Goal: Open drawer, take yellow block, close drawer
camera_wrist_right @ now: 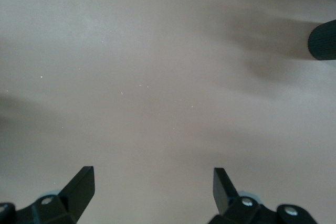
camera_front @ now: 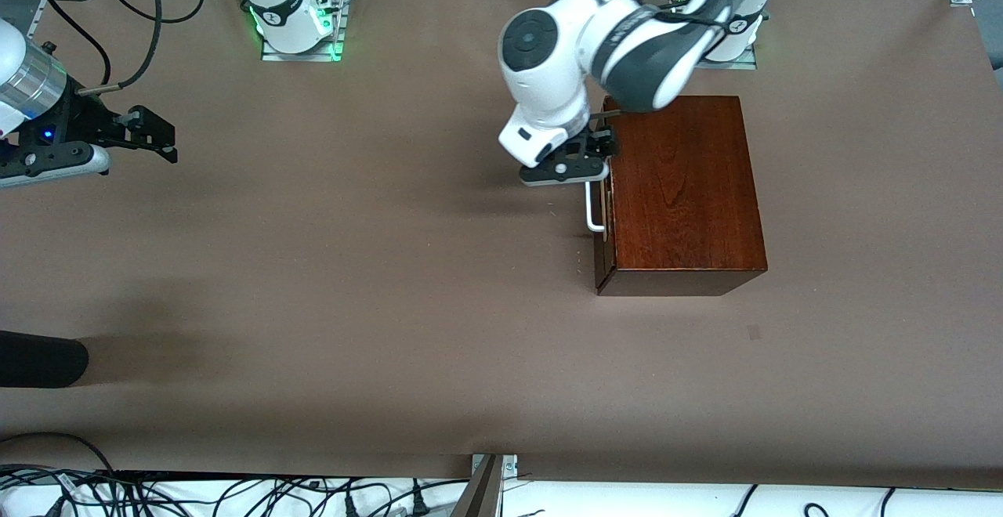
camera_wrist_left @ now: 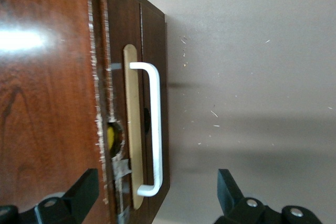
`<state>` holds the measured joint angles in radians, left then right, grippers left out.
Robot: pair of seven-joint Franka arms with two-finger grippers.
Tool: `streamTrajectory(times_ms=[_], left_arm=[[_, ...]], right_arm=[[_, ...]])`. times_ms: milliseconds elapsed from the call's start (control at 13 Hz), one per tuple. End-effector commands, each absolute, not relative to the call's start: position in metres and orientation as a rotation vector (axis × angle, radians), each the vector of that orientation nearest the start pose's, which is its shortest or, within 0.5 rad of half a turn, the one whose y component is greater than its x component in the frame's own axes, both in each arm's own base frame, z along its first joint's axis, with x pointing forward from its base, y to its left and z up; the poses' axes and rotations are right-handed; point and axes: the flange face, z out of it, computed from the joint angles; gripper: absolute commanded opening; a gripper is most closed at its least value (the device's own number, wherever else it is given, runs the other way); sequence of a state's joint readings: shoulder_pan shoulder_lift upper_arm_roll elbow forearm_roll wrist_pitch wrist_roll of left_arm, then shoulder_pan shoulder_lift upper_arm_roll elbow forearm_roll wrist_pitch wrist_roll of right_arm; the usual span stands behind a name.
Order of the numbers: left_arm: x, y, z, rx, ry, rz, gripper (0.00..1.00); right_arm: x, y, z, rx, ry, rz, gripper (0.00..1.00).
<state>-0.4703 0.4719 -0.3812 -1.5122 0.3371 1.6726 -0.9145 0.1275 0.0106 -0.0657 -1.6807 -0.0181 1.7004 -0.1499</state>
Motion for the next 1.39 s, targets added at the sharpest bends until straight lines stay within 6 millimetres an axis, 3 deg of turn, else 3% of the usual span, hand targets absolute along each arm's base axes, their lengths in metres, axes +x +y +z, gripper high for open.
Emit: streamTrajectory(times_ms=[0, 154, 386, 1312], left_arm=[[0.495, -0.443, 0.359, -2.768, 0.013, 0.066, 1.00], [0.494, -0.440, 0.333, -2.710, 0.049, 0.059, 1.00], [0.492, -0.441, 0.315, -2.693, 0.053, 0.086, 1.00], [0.496, -0.443, 0.279, -2.685, 0.085, 0.091, 1.00]], right_arm=[[0.567, 0.033, 0.582, -3.130, -0.321, -0.017, 1.00], [0.567, 0.033, 0.582, -3.130, -0.321, -0.017, 1.00], [0.567, 0.033, 0.582, -3.130, -0.321, -0.017, 1.00], [0.566, 0.033, 0.582, -3.130, -0.321, -0.014, 1.00]])
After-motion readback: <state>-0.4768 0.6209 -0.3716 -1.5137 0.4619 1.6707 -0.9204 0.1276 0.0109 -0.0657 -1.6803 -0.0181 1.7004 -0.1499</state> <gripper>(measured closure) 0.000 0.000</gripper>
